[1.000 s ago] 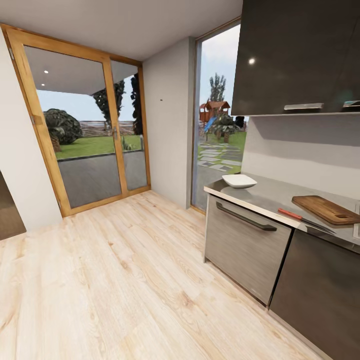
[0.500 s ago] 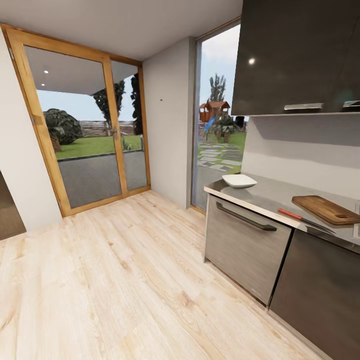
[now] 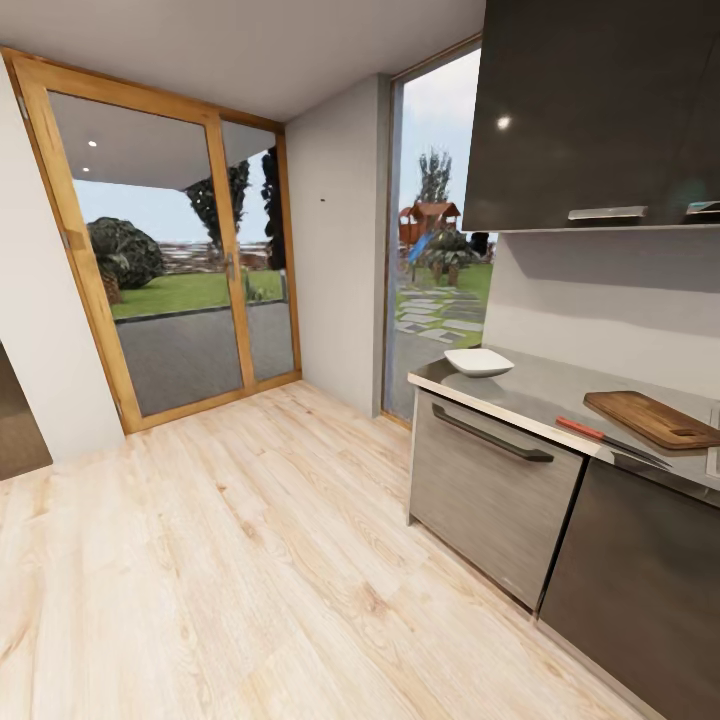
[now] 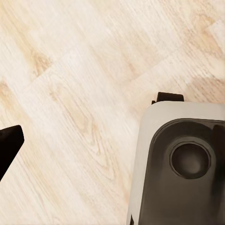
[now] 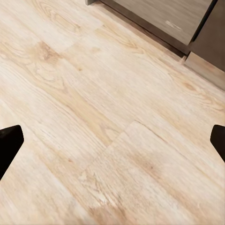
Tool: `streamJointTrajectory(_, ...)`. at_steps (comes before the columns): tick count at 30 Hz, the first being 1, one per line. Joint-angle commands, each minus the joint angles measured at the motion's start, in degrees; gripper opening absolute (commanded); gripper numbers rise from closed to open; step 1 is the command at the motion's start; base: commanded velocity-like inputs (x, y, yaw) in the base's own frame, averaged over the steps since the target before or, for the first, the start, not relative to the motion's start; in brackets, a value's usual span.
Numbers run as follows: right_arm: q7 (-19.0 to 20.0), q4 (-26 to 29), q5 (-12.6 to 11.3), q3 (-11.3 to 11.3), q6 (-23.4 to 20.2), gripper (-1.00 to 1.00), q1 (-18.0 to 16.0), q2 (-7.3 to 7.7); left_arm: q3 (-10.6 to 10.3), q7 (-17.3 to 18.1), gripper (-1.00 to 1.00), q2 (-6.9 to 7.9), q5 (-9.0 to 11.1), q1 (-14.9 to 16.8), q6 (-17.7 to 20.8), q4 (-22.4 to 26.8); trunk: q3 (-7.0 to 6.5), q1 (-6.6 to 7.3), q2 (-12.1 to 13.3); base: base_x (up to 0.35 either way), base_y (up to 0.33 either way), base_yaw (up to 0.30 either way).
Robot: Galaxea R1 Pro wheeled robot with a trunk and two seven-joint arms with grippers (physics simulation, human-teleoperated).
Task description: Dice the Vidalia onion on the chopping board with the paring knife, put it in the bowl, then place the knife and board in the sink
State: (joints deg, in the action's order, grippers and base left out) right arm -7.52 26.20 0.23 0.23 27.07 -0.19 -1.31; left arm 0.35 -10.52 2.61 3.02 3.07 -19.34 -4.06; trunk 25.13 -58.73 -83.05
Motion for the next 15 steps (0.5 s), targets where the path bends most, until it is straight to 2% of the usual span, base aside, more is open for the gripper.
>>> streamJointTrajectory(1, -0.2, 0.0, 0.0, 0.0, 0.1, 1.00, 0.0, -0.01, 0.0, 0.0, 1.00, 0.00, 0.3, 0.1, -0.4, -0.2, 0.06, 0.00, 0.0, 0.000, 0.000, 0.000)
streamJointTrajectory(15, -0.2, -0.1, 0.0, 0.0, 0.1, 1.00, 0.0, -0.01, 0.0, 0.1, 1.00, 0.01, 0.3, 0.1, -0.4, -0.2, 0.06, 0.00, 0.0, 0.000, 0.000, 0.000)
